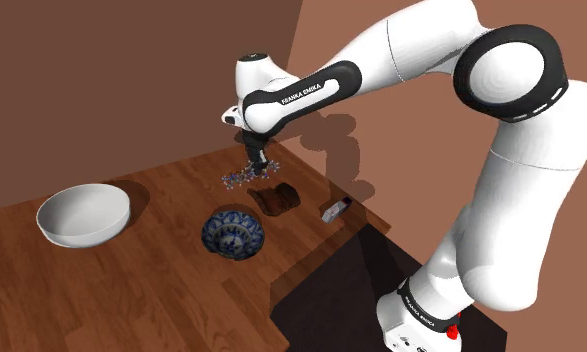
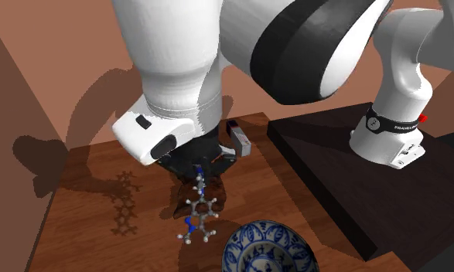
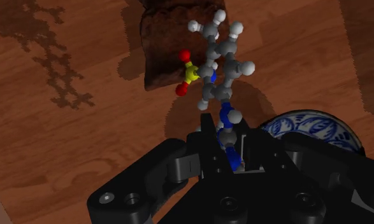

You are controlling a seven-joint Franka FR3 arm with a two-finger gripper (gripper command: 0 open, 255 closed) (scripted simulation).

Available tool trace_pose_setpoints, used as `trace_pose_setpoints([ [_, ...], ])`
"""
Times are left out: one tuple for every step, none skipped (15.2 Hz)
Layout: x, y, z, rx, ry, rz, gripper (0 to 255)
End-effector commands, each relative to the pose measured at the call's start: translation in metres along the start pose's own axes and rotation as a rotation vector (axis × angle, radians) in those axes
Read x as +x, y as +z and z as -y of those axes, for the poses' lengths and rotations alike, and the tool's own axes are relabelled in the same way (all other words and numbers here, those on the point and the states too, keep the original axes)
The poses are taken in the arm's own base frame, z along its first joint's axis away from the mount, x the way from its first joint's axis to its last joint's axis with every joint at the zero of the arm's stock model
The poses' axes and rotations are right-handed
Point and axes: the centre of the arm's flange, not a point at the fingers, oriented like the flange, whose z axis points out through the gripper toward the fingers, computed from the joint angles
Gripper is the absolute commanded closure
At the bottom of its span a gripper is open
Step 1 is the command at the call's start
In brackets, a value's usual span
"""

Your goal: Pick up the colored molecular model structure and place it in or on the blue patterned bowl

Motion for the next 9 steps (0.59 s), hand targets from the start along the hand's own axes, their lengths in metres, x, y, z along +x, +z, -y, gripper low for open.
trace_pose_setpoints([
  [0.015, -0.005, 0.021, 0.0, 0.001, 0.0, 255],
  [0.022, -0.007, 0.032, 0.0, 0.001, 0.0, 255],
  [0.029, -0.008, 0.042, 0.0, 0.001, 0.0, 255],
  [0.037, -0.01, 0.053, 0.0, 0.001, 0.0, 255],
  [0.044, -0.012, 0.064, 0.0, 0.001, 0.0, 255],
  [0.052, -0.014, 0.075, 0.0, 0.001, 0.0, 255],
  [0.059, -0.016, 0.085, 0.0, 0.001, 0.0, 255],
  [0.066, -0.018, 0.096, 0.0, 0.001, 0.0, 255],
  [0.074, -0.02, 0.107, 0.0, 0.001, 0.0, 255],
])
